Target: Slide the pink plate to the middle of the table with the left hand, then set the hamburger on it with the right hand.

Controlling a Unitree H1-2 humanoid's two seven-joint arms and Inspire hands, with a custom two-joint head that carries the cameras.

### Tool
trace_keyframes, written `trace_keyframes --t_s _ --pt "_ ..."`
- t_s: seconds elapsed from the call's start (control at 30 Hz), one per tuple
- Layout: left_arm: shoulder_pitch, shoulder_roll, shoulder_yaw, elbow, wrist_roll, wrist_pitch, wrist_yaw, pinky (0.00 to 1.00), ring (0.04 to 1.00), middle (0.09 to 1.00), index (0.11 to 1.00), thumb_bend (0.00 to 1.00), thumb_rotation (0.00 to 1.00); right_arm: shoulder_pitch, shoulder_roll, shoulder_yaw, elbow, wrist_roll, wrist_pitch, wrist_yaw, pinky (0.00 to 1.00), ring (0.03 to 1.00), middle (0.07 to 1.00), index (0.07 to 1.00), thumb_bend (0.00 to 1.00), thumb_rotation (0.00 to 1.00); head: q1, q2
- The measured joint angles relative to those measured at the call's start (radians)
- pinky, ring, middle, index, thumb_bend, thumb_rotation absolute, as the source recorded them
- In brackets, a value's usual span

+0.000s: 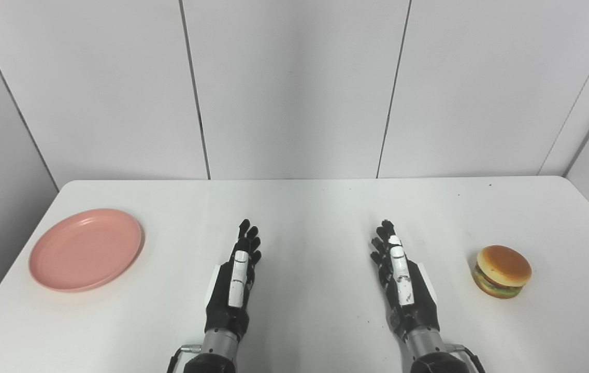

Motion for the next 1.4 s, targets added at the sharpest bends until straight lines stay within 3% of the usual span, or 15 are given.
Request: trace_keyframes --t_s 0.7,1.0,1.07,1.2,1.23,1.4 --pt "0.0 0.002 -0.001 -0.005 0.002 0.012 -0.001 1.0 1.0 1.0 1.0 0.8 1.0 -0.008 -0.015 0.006 0.013 -0.011 -0.006 0.021 1.0 1.0 1.0 1.0 0.59 1.0 0.008 -0.009" --pt "-0.01 -0.005 -0.004 0.024 0.01 -0.016 0.009 1.0 1.0 1.0 1.0 0.77 1.0 -0.008 -0.017 -0.013 0.02 0.018 -0.008 0.033 1.0 1.0 1.0 1.0 0.61 1.0 0.183 -0.058" --pt "-0.019 -0.014 -0.001 0.039 0.034 -0.048 0.039 1.0 1.0 1.0 1.0 0.78 1.0 -0.007 -0.023 -0.022 0.029 0.038 -0.01 0.046 1.0 1.0 1.0 1.0 0.61 1.0 0.276 -0.086" --pt "-0.047 -0.018 0.012 0.061 0.046 -0.088 0.067 1.0 1.0 1.0 1.0 0.78 1.0 -0.008 -0.039 -0.031 0.035 0.069 -0.014 0.076 1.0 1.0 1.0 1.0 0.61 1.0 0.311 -0.097" --pt "-0.049 -0.016 0.022 0.057 0.045 -0.089 0.069 1.0 1.0 1.0 1.0 0.78 1.0 -0.008 -0.041 -0.031 0.035 0.068 -0.015 0.076 1.0 1.0 1.0 1.0 0.6 1.0 0.36 -0.112" --pt "-0.067 0.033 0.092 -0.027 0.021 -0.02 0.07 1.0 1.0 1.0 1.0 0.84 1.0 -0.005 -0.058 -0.041 0.027 0.067 -0.018 0.077 1.0 1.0 1.0 1.0 0.55 1.0 0.425 -0.138"
